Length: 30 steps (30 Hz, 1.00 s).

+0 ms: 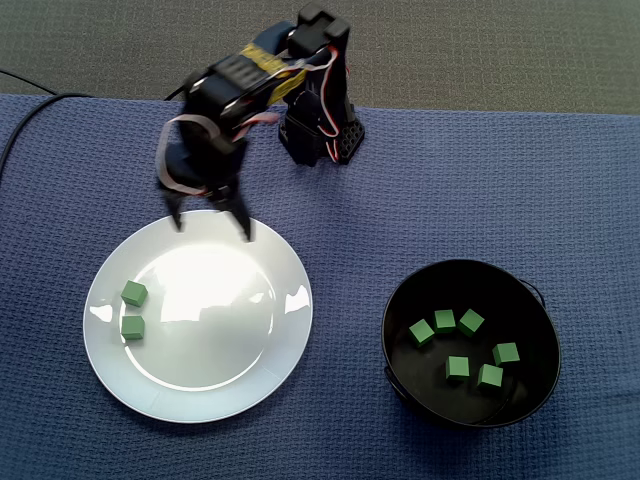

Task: Pick up the items on the white plate and put them in the black container.

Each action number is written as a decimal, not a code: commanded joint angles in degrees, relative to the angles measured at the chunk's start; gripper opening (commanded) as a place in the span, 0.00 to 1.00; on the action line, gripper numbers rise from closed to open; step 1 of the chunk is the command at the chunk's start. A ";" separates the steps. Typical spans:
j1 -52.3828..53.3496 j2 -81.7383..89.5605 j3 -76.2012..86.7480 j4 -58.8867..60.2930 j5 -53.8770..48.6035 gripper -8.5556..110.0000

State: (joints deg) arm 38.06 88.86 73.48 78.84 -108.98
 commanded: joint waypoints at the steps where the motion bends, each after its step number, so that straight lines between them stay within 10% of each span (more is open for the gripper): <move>1: 5.80 -6.59 -0.35 -6.59 0.70 0.38; 30: 11.43 -48.60 -33.57 -15.03 9.23 0.30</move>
State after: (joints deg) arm 50.01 40.08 41.66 63.02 -99.23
